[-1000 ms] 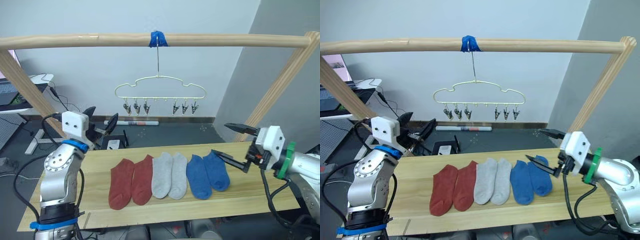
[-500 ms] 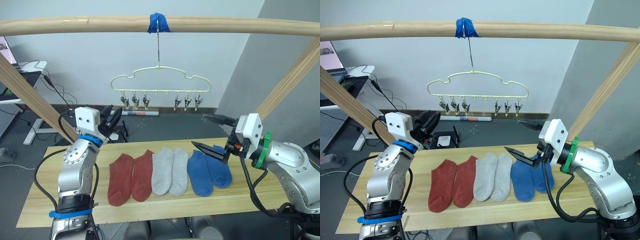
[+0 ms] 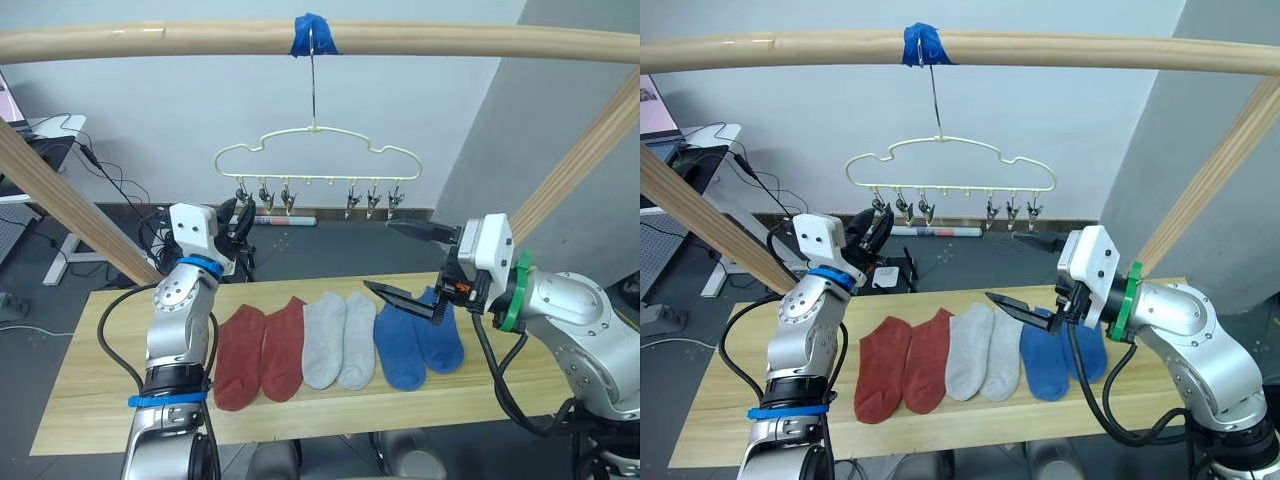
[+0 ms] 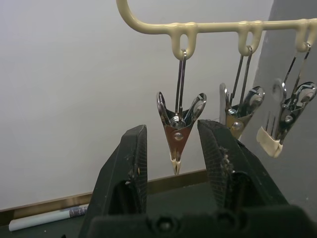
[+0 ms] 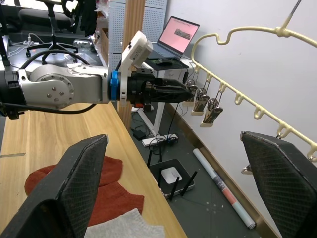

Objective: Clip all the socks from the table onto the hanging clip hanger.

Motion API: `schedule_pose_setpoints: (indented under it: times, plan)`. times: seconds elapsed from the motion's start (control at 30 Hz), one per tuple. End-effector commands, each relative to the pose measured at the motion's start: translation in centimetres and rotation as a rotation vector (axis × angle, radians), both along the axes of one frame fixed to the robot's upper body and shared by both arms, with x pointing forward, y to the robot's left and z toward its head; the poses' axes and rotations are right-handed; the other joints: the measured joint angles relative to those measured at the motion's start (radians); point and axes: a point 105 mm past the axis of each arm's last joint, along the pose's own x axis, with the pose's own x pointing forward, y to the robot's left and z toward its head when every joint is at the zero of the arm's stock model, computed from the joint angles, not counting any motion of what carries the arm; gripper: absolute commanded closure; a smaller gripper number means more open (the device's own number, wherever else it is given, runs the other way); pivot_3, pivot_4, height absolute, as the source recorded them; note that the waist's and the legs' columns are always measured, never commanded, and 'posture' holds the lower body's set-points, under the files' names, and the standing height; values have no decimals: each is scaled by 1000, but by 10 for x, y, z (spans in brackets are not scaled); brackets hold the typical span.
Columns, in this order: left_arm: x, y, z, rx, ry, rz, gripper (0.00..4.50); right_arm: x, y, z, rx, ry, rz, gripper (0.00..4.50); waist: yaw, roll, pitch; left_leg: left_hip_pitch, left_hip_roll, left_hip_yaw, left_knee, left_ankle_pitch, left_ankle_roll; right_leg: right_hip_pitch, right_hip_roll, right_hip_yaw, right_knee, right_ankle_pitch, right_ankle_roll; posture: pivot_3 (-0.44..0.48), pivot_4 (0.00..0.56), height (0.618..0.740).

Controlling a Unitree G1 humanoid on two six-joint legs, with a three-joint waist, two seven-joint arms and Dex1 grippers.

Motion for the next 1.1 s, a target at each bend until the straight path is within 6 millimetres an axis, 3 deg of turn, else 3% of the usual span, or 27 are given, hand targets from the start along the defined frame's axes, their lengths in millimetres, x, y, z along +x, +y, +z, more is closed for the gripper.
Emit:
schedule_pose_setpoints:
  times: [0.03, 1.03, 1.1]
  plan:
    - [1, 3, 20, 2, -86, 15, 2743, -7, 7, 12, 22, -34, 47, 0, -1, 0, 1, 0, 0, 0, 0, 0, 0, 0, 0, 0, 0, 0, 0, -273, 226, 733]
    - [1, -4, 39, -10, -138, -8, 2743, -7, 7, 4, 27, -1, 41, 0, 0, -1, 8, -1, 0, -1, -1, 0, 0, -1, 0, -1, -1, 0, 0, -258, 226, 733]
    - [1, -4, 38, -8, -138, -9, 3273, -7, 7, 3, 26, 0, 41, 0, 0, -1, 8, -1, 0, -1, -1, 0, 0, -1, 0, -1, -1, 0, 0, -258, 225, 733]
